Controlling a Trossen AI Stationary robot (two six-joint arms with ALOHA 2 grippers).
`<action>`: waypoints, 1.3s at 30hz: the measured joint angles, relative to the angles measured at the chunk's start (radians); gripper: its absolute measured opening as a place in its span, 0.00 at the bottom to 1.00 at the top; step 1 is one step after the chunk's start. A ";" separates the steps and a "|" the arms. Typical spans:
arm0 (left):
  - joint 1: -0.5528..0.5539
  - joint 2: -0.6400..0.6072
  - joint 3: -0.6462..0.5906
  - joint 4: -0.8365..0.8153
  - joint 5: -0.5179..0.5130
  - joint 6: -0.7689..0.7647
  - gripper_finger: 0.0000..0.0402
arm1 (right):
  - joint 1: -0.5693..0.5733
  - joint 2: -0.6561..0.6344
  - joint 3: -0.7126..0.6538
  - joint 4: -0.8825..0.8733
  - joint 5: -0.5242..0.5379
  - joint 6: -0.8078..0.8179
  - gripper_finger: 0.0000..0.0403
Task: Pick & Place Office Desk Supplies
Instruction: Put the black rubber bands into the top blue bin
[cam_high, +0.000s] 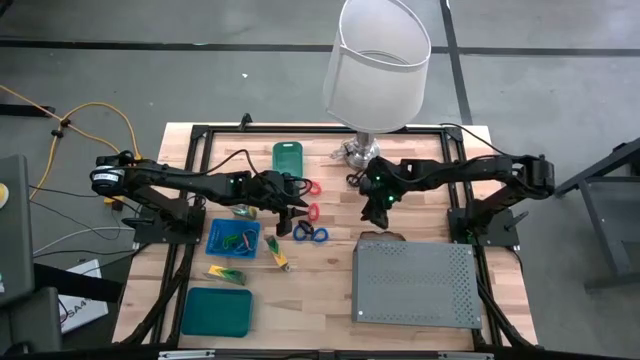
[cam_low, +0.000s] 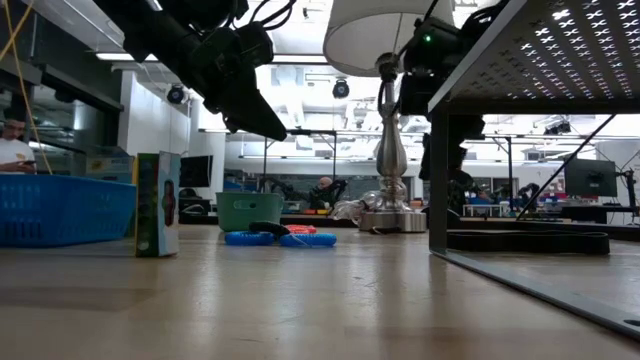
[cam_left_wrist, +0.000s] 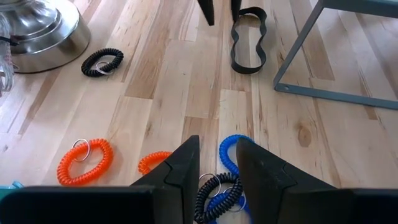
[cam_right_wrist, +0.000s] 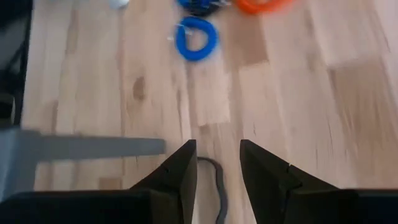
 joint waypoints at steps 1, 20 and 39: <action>0.000 0.000 0.000 0.000 0.000 0.000 0.25 | -0.003 -0.001 0.000 -0.003 0.004 0.055 0.27; 0.000 0.000 -0.001 0.002 0.000 -0.002 0.25 | 0.129 0.025 0.319 -0.478 0.364 0.507 0.27; 0.000 0.000 -0.001 0.006 0.000 -0.002 0.25 | 0.133 0.106 0.339 -0.568 0.399 0.863 0.27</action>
